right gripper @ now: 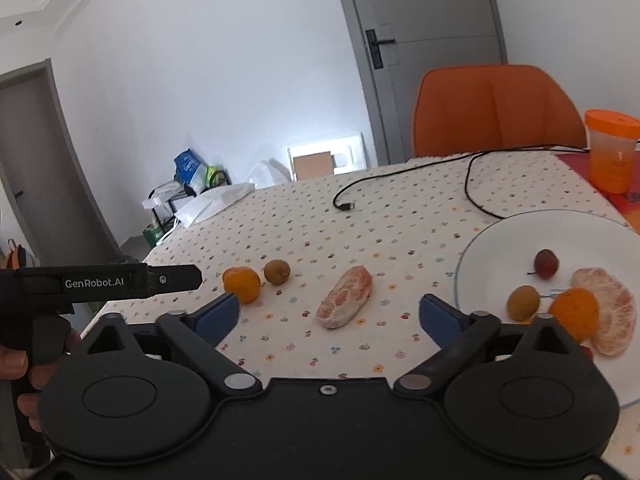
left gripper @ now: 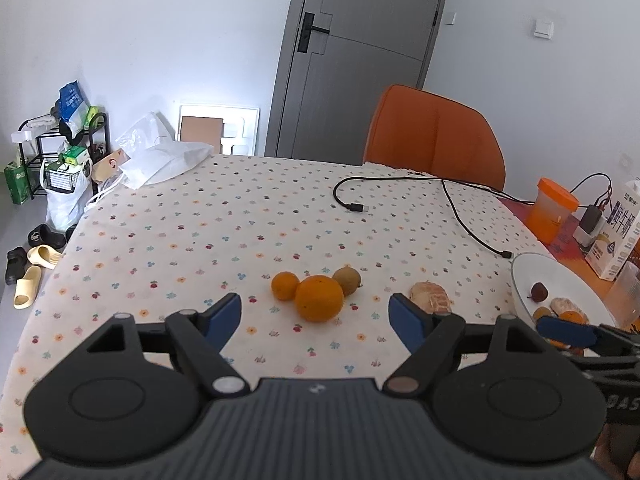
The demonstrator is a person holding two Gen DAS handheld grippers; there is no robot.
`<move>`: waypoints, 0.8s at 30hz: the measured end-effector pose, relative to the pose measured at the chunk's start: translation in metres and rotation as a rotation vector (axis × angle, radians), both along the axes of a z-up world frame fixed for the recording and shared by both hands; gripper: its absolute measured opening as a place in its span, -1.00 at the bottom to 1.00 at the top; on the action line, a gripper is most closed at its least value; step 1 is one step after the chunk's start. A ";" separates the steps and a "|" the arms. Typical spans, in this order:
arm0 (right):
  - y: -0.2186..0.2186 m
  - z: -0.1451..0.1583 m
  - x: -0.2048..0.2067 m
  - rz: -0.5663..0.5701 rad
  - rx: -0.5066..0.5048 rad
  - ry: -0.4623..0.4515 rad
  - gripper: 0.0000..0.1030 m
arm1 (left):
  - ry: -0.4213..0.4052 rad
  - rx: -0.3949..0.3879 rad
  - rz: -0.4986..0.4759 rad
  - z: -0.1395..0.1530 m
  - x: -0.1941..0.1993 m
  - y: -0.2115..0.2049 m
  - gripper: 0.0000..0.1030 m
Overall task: Organize fruits
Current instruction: 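Move both open grippers back toward the remaining orange and pomelo segment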
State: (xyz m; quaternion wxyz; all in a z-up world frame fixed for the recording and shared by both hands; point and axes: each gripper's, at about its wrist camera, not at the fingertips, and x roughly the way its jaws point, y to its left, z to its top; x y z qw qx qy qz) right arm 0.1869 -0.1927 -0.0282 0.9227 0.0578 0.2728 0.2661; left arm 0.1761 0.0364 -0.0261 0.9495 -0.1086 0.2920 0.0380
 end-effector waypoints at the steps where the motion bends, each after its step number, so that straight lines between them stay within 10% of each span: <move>1: 0.003 -0.001 0.002 0.002 -0.004 0.009 0.75 | 0.000 -0.001 0.001 0.000 0.002 0.000 0.53; 24: 0.022 -0.022 0.043 0.057 -0.041 0.079 0.27 | 0.042 -0.029 0.013 -0.023 0.047 -0.007 -0.10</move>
